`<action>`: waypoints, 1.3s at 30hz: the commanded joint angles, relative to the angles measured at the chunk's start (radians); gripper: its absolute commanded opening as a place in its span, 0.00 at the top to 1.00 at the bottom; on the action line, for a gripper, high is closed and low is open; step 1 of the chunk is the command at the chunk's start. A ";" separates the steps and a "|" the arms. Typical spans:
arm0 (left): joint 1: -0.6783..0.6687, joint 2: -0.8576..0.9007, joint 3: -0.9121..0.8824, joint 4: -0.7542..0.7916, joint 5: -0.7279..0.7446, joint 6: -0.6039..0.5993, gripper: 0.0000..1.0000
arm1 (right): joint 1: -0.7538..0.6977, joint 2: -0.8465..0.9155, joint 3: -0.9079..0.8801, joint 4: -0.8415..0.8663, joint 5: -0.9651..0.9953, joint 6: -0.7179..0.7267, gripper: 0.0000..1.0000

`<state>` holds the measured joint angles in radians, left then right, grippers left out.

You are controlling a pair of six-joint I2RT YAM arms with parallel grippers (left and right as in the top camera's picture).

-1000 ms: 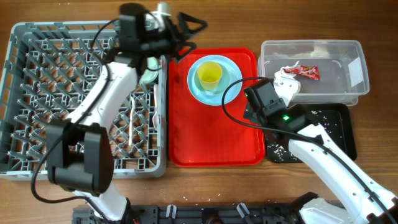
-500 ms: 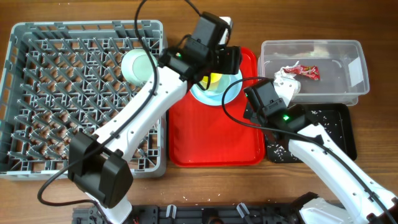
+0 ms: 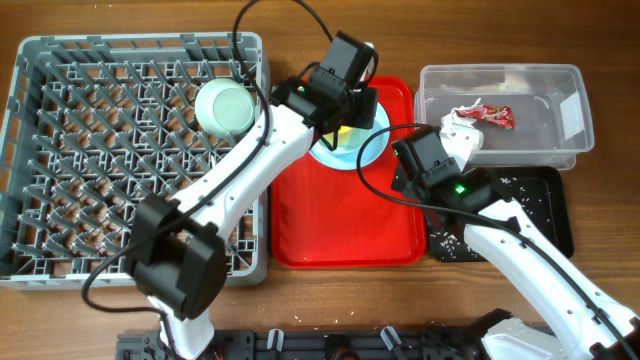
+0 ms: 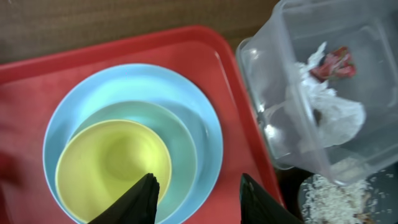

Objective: Sort waste into correct bins and load items into the dishwasher rack
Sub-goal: 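Move the left gripper back to the tray and grasp the yellow cup, then carry the yellow cup left into the dish rack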

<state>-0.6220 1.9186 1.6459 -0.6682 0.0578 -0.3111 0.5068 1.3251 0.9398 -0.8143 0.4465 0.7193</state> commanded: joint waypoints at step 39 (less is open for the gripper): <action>0.129 -0.422 0.069 -0.435 0.114 -0.066 0.96 | -0.004 0.007 0.010 -0.001 0.016 0.016 0.00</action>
<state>-0.5926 1.5539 1.7084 -1.0164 0.0860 -0.3603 0.5068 1.3251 0.9398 -0.8143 0.4465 0.7193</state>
